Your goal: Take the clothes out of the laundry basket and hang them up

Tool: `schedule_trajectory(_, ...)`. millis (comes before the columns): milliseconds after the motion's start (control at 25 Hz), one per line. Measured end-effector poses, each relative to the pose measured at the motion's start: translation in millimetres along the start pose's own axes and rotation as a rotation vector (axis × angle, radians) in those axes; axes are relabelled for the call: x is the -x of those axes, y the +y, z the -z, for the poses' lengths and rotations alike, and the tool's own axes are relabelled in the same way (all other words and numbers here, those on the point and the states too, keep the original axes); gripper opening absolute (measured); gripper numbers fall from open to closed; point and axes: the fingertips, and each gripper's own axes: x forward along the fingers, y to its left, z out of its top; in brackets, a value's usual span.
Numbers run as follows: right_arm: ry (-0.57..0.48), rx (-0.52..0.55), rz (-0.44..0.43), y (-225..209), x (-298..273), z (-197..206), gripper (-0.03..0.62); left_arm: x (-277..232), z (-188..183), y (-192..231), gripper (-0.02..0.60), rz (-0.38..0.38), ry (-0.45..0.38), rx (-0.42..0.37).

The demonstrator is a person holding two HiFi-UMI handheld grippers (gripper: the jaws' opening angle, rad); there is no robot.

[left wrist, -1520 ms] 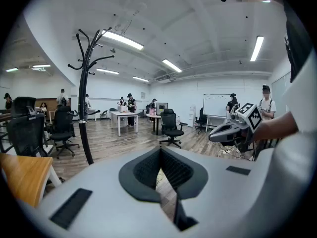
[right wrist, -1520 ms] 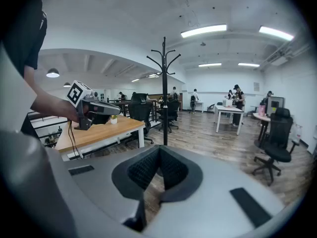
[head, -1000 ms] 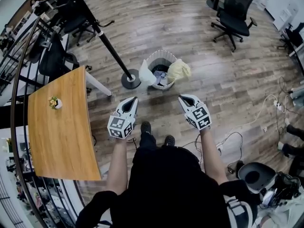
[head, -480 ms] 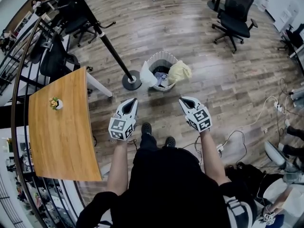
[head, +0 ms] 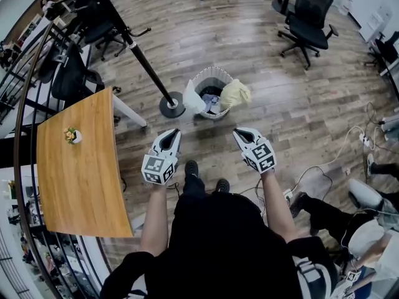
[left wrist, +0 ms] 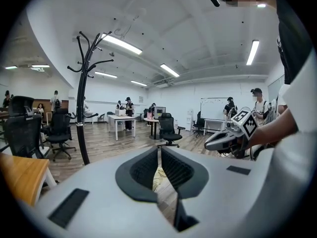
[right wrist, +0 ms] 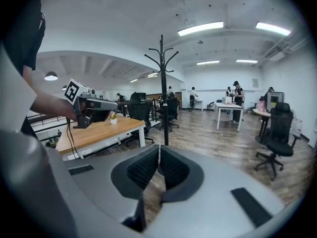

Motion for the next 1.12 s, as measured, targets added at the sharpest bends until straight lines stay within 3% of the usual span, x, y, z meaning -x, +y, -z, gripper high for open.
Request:
schedule_trajectory(280,-0.006,-0.002,-0.01,-4,-4,-5,0.087,-2,-3,6,0.026,-0.012,0.0,0.011)
schedule_trajectory(400,-0.017,0.001,-0.012,-4,-5,-9,0.142,-2,-3,9,0.118,-0.021,0.004,0.01)
schedule_trajectory(640,-0.034,-0.002,-0.008,-5,-8,-11,0.248,-4,0,15,0.204,-0.043,0.006,0.007)
schedule_trajectory(1120,-0.005,-0.025,-0.008,-11,-25,-11,0.259,-14,3,32,0.219,-0.033,0.02,0.025)
